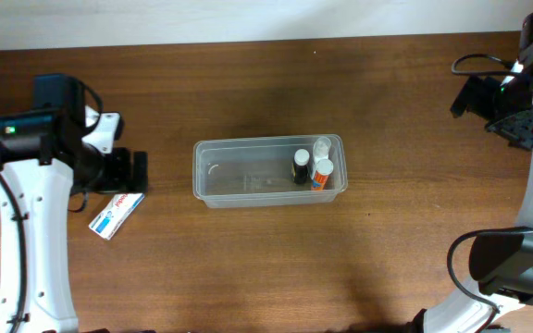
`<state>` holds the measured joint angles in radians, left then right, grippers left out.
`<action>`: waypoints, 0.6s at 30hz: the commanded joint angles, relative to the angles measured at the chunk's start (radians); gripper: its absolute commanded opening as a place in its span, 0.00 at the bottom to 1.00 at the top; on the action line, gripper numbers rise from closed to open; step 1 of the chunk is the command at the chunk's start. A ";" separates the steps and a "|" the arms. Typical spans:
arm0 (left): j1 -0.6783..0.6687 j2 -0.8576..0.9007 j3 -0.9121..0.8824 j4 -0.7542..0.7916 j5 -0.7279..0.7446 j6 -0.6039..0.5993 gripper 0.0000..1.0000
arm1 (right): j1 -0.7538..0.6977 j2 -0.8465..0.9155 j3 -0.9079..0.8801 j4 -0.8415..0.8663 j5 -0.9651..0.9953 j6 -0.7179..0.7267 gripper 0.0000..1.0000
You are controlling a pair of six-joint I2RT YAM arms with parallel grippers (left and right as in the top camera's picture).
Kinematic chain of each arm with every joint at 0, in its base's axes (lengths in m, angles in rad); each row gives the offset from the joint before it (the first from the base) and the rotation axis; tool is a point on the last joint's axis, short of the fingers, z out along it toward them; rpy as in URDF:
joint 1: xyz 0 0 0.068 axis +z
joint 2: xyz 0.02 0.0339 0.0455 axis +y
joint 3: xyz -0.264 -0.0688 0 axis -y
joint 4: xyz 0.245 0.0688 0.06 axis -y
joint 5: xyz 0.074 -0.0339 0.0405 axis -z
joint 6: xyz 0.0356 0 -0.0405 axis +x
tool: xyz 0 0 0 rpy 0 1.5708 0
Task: Pack container
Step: 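Move left gripper over the white Panadol box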
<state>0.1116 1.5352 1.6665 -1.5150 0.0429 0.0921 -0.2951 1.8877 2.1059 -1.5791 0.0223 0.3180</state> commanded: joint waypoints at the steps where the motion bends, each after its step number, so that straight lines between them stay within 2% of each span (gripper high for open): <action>1: 0.016 -0.010 0.019 0.014 -0.039 -0.024 1.00 | 0.000 -0.017 0.013 0.000 0.009 0.013 0.98; 18: 0.022 0.016 0.019 0.218 -0.040 -0.023 1.00 | 0.000 -0.017 0.013 0.000 0.009 0.013 0.98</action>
<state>0.1249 1.5356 1.6676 -1.3071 0.0162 0.0818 -0.2951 1.8877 2.1059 -1.5787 0.0223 0.3183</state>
